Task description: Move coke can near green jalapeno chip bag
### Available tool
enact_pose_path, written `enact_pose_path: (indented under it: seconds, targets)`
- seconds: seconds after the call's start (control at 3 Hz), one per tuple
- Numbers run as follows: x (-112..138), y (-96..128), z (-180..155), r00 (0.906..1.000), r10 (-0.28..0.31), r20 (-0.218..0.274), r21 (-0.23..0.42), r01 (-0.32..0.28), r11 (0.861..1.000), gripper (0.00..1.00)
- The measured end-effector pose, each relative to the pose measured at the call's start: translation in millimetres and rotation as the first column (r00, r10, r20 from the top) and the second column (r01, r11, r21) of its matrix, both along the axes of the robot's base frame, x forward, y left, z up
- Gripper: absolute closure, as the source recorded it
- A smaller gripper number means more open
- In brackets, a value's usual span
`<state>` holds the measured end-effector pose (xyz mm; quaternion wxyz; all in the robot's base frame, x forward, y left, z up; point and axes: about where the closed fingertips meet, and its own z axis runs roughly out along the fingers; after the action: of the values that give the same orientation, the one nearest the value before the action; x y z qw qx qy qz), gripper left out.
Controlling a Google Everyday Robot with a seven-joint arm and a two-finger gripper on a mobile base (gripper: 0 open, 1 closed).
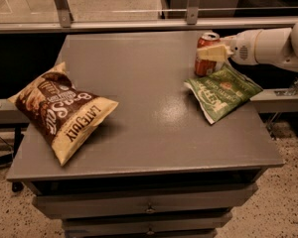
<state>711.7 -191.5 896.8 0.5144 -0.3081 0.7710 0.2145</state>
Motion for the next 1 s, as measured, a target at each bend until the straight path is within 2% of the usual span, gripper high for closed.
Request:
enact_pose_path:
  seconds: [0.33,1.0]
  targets:
    - [-6.2,-5.9,-2.3,0.9999,0.011,-0.007,-0.006,-0.011,1.000,0.82]
    - [-11.1,0.6,-7.2,0.9995,0.027,-0.015,0.015,-0.027,1.000,0.36]
